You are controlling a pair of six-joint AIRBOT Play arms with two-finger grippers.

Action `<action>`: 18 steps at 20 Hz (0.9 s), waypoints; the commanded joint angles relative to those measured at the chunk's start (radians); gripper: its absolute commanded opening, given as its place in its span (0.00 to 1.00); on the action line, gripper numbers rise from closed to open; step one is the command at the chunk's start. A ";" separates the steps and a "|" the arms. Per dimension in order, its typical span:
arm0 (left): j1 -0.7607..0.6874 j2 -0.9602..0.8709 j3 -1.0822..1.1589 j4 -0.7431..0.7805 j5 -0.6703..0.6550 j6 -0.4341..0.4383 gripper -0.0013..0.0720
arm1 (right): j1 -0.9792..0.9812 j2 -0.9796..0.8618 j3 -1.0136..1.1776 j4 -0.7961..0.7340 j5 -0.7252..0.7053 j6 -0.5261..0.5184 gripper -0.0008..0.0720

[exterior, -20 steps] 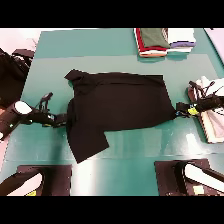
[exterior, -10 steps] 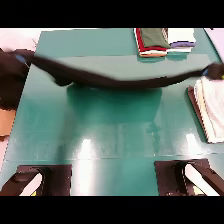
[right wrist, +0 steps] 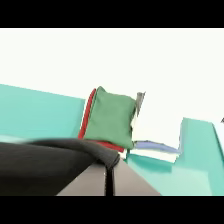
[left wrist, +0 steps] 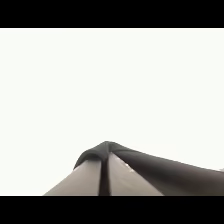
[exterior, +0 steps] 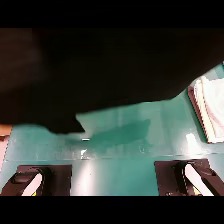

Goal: Fold the shirts.

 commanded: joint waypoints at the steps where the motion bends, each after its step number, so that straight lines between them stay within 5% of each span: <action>1: 0.000 -0.035 -0.057 0.061 -0.082 -0.042 0.05 | 0.000 -0.086 0.101 -0.024 0.116 0.026 0.04; 7: 0.000 -0.334 -0.370 -0.022 -0.207 -0.021 0.05 | 0.034 -0.276 -0.183 -0.034 0.114 0.029 0.04; 13: 0.000 -0.749 -0.513 -0.064 -0.129 0.031 0.05 | 0.159 -0.592 -0.402 -0.138 0.048 0.034 0.04; 18: 0.001 -0.920 -0.472 -0.102 0.010 0.072 0.05 | 0.208 -0.843 -0.264 -0.135 0.001 0.067 0.04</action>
